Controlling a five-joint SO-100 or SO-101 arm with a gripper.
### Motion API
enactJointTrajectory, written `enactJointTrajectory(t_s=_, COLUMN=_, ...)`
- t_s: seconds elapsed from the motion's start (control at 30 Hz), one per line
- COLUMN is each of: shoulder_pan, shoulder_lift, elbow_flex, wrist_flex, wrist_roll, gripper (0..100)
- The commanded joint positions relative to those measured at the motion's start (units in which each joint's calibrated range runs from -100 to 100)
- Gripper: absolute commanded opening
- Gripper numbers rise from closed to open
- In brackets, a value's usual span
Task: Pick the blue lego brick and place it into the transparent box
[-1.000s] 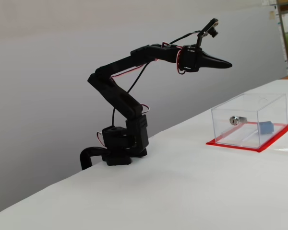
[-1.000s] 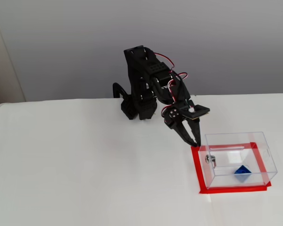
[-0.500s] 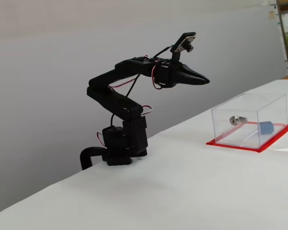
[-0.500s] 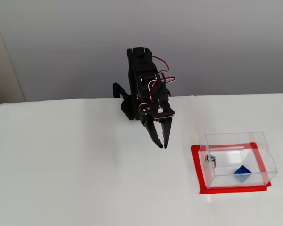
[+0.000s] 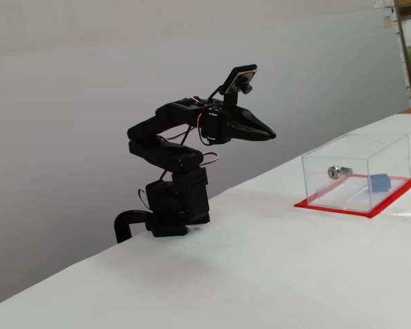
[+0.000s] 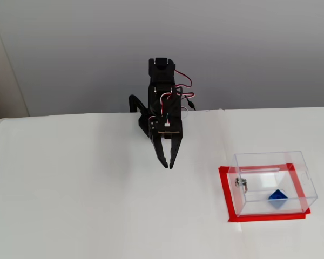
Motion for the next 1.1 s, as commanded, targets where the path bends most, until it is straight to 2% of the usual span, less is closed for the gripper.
enactJointTrajectory(t_s=0.0, shoulder_pan=0.4, shoulder_lift=-3.9, elbow_flex=3.0, wrist_flex=0.1, wrist_roll=-0.3, gripper=2)
enactJointTrajectory(t_s=0.6, shoulder_pan=-0.1, shoulder_lift=-23.0, elbow_flex=28.6, wrist_flex=0.2, wrist_roll=-0.3, gripper=2)
enactJointTrajectory(t_s=0.83, shoulder_pan=0.4, shoulder_lift=-23.3, elbow_flex=30.6, wrist_flex=0.4, wrist_roll=-0.2, gripper=2)
enactJointTrajectory(t_s=1.07, shoulder_pan=0.8, shoulder_lift=-23.3, elbow_flex=30.6, wrist_flex=12.7, wrist_roll=-0.2, gripper=2)
